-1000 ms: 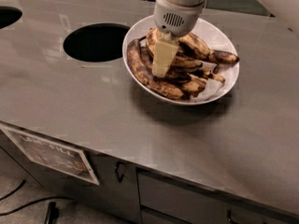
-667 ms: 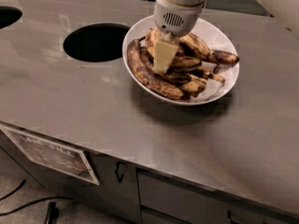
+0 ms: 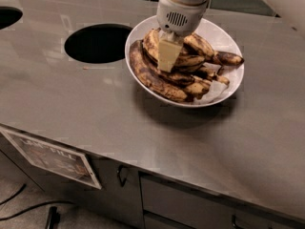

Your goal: Pick banana from white bowl

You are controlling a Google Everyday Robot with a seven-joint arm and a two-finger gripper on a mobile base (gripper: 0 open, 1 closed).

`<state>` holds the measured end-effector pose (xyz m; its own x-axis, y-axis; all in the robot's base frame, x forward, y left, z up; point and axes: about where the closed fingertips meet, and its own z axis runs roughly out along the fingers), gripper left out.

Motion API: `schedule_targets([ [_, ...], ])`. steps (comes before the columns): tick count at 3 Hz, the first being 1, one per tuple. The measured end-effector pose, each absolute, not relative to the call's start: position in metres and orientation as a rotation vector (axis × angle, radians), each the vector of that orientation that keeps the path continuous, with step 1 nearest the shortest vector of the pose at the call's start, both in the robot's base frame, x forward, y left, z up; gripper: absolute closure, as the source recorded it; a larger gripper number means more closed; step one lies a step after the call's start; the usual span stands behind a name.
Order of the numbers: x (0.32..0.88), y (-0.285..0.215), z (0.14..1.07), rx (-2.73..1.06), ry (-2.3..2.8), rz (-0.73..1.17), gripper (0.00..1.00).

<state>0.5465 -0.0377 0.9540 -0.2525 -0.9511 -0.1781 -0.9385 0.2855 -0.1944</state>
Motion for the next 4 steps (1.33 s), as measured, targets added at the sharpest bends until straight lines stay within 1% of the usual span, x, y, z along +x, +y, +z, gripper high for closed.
schedule_targets([
  [1, 0.547, -0.038, 0.954, -1.734, 2.297, -0.07, 1.0],
  [3, 0.54, -0.039, 0.972, -1.7, 2.254, -0.094, 1.0],
  [4, 0.53, -0.048, 0.99, -1.657, 2.232, -0.121, 1.0],
])
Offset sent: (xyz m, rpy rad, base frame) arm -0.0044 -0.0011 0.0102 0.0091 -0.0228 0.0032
